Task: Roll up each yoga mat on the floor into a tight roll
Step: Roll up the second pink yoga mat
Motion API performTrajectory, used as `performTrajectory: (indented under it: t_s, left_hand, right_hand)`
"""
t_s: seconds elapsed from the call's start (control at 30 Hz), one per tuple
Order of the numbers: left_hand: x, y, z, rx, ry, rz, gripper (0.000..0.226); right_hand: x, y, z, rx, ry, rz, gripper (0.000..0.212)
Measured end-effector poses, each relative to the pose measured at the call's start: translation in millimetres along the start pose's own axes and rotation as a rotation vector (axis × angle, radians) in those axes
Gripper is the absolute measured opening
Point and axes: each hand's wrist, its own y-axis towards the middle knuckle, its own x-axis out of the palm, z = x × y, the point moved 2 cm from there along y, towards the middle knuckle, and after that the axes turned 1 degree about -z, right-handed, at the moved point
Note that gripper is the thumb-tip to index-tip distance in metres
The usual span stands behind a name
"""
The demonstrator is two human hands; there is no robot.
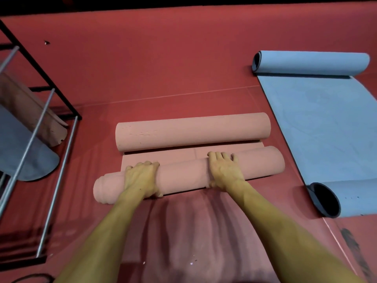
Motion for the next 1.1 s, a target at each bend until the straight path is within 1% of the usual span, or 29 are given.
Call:
performTrajectory:
  t_s: [0.07,0.17,0.23,0.33,0.37,0.4,0.47,0.5,0.53,0.57,0.63,0.7,0.77,0.8,0.83,0.93,1.0,1.1]
  left_hand:
    - [-3,-2,-5,0.040,-0.040,-0.089,0.091]
    - [-2,-9,-11,0.119,-0.124,-0.240,0.084]
    - [-1,-12,-11,0.137,-0.165,-0.281,0.080]
    - [-2,-13,-9,0.145,-0.183,-0.305,0.080]
    - [-3,-13,-9,0.142,-0.201,-0.319,0.080]
    - [-3,-12,-9,0.138,-0.220,-0.334,0.080]
    - [-4,-12,-9,0.132,-0.243,-0.350,0.079]
    - [-4,-13,-9,0.124,-0.250,-0.358,0.078]
    - [-5,-13,-9,0.113,-0.258,-0.366,0.076]
    - [-6,-13,-9,0.101,-0.264,-0.372,0.074]
    - [-8,-14,-8,0.090,-0.271,-0.380,0.074]
    - [-8,-16,-7,0.081,-0.280,-0.386,0.078]
    - [-8,-18,-7,0.068,-0.281,-0.370,0.083]
    - [-7,-19,-7,0.065,-0.280,-0.357,0.088]
    - [-7,-20,-7,0.064,-0.283,-0.347,0.094]
    - [-4,-26,-4,0.082,-0.324,-0.341,0.111]
    - [-3,-28,-3,0.096,-0.367,-0.324,0.110]
    - [-4,-26,-3,0.117,-0.365,-0.271,0.105]
  right_hand:
    - [-4,-6,2,-0.011,0.019,-0.097,0.098]
    - [-10,-14,2,-0.009,0.051,-0.314,0.102]
    - [-13,-15,2,0.016,0.114,-0.407,0.105]
    - [-20,-4,1,0.062,0.252,-0.472,0.112]
    - [-24,4,0,0.050,0.237,-0.450,0.111]
    - [-27,13,0,0.028,0.193,-0.371,0.110]
    - [-41,28,4,-0.011,0.152,-0.103,0.107]
    - [-50,33,7,-0.024,0.177,-0.001,0.103]
    - [-57,35,10,-0.036,0.208,0.048,0.099]
    - [-60,33,12,-0.043,0.229,0.045,0.096]
    - [-55,22,15,-0.023,0.257,-0.079,0.095]
    - [-39,3,22,0.028,0.279,-0.245,0.110]
    - [-22,-18,29,0.049,0.256,-0.320,0.127]
    - [-13,-27,33,0.036,0.235,-0.307,0.129]
    - [-5,-34,36,0.017,0.220,-0.266,0.125]
    - [12,-46,41,-0.024,0.226,-0.119,0.110]
    - [15,-47,40,-0.033,0.237,-0.085,0.106]
    - [13,-42,39,-0.026,0.210,-0.099,0.105]
